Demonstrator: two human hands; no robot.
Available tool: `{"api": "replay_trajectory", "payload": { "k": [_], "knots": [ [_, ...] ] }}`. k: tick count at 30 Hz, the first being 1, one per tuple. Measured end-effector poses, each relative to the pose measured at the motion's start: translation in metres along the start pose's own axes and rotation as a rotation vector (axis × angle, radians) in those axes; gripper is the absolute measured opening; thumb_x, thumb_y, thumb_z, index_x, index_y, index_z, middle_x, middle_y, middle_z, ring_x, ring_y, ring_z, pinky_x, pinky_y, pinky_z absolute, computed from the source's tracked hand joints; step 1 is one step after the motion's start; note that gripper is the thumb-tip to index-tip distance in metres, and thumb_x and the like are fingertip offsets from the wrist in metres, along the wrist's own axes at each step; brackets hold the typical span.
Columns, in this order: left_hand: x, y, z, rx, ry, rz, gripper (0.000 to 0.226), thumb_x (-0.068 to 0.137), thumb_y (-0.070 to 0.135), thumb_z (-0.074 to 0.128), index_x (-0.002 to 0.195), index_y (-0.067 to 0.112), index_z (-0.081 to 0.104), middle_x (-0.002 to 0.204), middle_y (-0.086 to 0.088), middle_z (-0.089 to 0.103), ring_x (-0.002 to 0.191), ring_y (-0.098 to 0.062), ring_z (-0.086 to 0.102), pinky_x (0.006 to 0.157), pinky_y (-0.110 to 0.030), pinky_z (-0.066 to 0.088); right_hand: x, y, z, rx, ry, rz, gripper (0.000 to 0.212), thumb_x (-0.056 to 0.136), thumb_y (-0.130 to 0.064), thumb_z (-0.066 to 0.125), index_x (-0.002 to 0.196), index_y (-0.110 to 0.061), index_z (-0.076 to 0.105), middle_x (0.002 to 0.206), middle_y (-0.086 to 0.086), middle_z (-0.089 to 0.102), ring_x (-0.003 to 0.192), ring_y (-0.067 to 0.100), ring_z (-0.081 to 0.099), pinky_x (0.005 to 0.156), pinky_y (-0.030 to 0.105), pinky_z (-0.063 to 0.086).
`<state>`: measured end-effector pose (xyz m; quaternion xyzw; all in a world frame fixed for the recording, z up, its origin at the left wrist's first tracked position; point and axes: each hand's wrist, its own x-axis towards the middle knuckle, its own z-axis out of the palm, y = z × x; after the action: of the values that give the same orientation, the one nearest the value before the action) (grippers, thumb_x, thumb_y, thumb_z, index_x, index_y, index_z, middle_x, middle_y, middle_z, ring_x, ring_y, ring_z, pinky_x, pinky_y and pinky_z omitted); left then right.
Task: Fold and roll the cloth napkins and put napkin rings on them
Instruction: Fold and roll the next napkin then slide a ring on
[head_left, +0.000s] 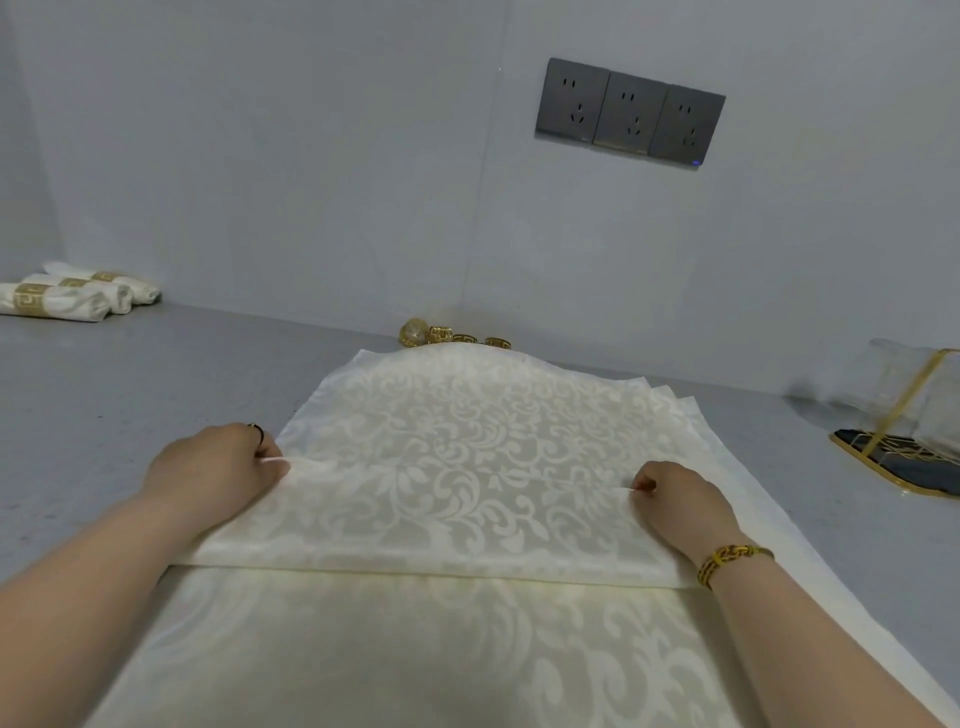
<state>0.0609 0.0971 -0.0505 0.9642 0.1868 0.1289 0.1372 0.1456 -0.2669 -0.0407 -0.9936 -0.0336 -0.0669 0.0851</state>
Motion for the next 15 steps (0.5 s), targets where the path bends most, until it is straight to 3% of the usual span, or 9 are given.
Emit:
{"api": "replay_trajectory", "payload": {
  "k": [3,6,7,9,11,13,15],
  "knots": [
    [0.003,-0.001,0.009,-0.002,0.065,0.015,0.013,0.09,0.03,0.052,0.091,0.024,0.062,0.105,-0.001,0.064,0.099,-0.022,0.058,0.075,-0.026,0.039,0.006,-0.002,0.008,-0.094,0.061,-0.029,0.025,0.094,-0.018,0.038,0.106,-0.018,0.06,0.11,0.0,0.058,0.101,0.018,0.054,0.089,0.027,0.035],
    [0.005,-0.003,0.014,0.105,0.217,0.056,0.024,0.089,0.029,0.053,0.108,0.023,0.065,0.115,0.0,0.065,0.112,-0.023,0.054,0.101,-0.032,0.025,0.009,-0.001,0.013,-0.126,0.078,-0.023,0.024,0.094,-0.019,0.037,0.102,-0.02,0.06,0.104,-0.002,0.057,0.098,0.018,0.054,0.089,0.028,0.033],
    [0.003,-0.002,0.015,0.086,0.296,0.09,0.025,0.089,0.028,0.053,0.108,0.02,0.067,0.114,-0.001,0.066,0.113,-0.025,0.055,0.106,-0.035,0.018,0.009,-0.002,0.013,-0.139,0.084,-0.021,0.023,0.094,-0.019,0.036,0.098,-0.022,0.058,0.101,-0.002,0.056,0.095,0.017,0.054,0.088,0.028,0.033],
    [-0.006,0.009,0.015,-0.048,0.354,0.269,0.034,0.084,0.034,0.049,0.101,0.014,0.071,0.109,-0.004,0.069,0.107,-0.027,0.061,0.106,-0.042,0.022,0.009,-0.002,0.015,-0.158,0.104,-0.024,0.017,0.095,-0.02,0.035,0.088,-0.025,0.05,0.092,-0.003,0.05,0.087,0.017,0.051,0.085,0.027,0.033],
    [-0.025,0.035,0.013,-0.168,0.128,0.488,0.069,0.074,0.064,0.031,0.115,0.02,0.065,0.124,0.006,0.059,0.117,-0.015,0.055,0.105,-0.033,0.023,0.009,-0.002,0.015,-0.174,0.104,-0.021,0.015,0.095,-0.02,0.034,0.085,-0.025,0.044,0.087,-0.005,0.044,0.079,0.015,0.043,0.085,0.027,0.032],
    [-0.043,0.058,0.017,-0.121,-0.18,0.558,0.116,0.044,0.093,-0.008,0.139,0.038,0.03,0.138,0.027,0.019,0.128,0.012,0.018,0.107,-0.016,0.001,0.009,-0.003,0.016,-0.176,0.101,-0.018,0.016,0.096,-0.02,0.033,0.087,-0.024,0.046,0.089,-0.005,0.045,0.08,0.014,0.043,0.087,0.027,0.032],
    [-0.05,0.068,0.029,0.015,-0.324,0.6,0.131,0.026,0.086,-0.032,0.143,0.042,0.005,0.143,0.03,-0.002,0.122,0.015,-0.009,0.104,-0.015,-0.013,0.006,-0.004,0.015,-0.197,0.089,-0.007,0.022,0.096,-0.022,0.031,0.101,-0.022,0.053,0.101,-0.003,0.052,0.094,0.016,0.05,0.092,0.029,0.032]
  ]
}}
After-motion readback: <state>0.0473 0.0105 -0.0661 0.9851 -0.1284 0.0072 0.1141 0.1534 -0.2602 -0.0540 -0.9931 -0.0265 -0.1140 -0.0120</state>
